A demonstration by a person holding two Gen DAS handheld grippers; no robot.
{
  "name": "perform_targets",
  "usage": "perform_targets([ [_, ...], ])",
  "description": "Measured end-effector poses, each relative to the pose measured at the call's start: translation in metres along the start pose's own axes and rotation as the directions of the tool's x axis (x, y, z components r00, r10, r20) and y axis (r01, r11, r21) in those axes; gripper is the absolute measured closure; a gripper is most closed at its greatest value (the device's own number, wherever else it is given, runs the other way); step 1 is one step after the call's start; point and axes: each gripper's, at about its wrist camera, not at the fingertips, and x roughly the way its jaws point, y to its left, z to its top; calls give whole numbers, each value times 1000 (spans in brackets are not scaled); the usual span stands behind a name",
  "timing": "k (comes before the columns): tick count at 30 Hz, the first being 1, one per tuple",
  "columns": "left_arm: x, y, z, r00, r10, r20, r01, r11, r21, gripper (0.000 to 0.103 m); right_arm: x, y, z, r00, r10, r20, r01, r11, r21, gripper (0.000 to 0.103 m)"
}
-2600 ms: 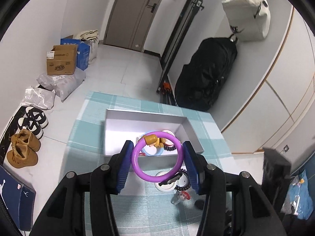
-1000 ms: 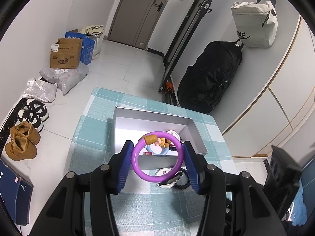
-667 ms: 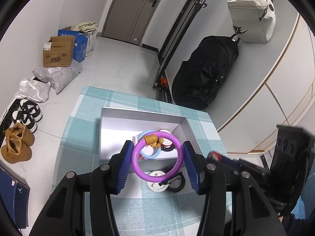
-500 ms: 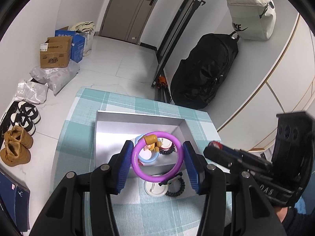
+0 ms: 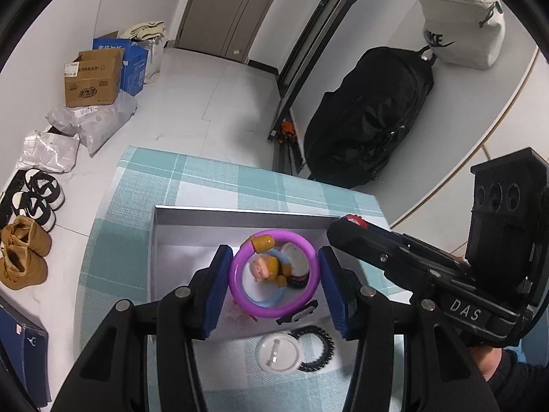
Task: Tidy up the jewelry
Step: 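Carry the ring and pacifier charm into the box and open both tools, then raise both open tools out of the box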
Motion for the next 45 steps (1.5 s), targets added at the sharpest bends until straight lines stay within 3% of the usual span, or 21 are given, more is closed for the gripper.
perform_targets([
  [14, 20, 5, 6, 999, 14, -42, -15, 999, -28, 57, 17, -29, 5, 1000, 26, -11, -25, 997, 67, 74],
  [31, 26, 14, 11, 998, 2, -63, -8, 995, -102, 56, 15, -29, 6, 1000, 18, -5, -18, 998, 62, 72],
  [33, 28, 14, 11, 997, -10, -78, 1, 994, -112, 50, 11, -25, 6, 1000, 10, 6, -11, 999, 50, 67],
  [35, 26, 14, 11, 997, -21, -73, 12, 993, -120, 39, 4, -25, 5, 1000, 6, 29, -8, 999, 52, 50],
  [36, 24, 13, 10, 998, -25, -64, 18, 993, -117, 37, 2, -25, 4, 999, 5, 37, -7, 998, 57, 47],
  [45, 9, 0, 5, 999, 20, -32, -21, 999, -43, 36, -25, -33, -4, 995, -57, 83, 48, 993, 108, 33],
])
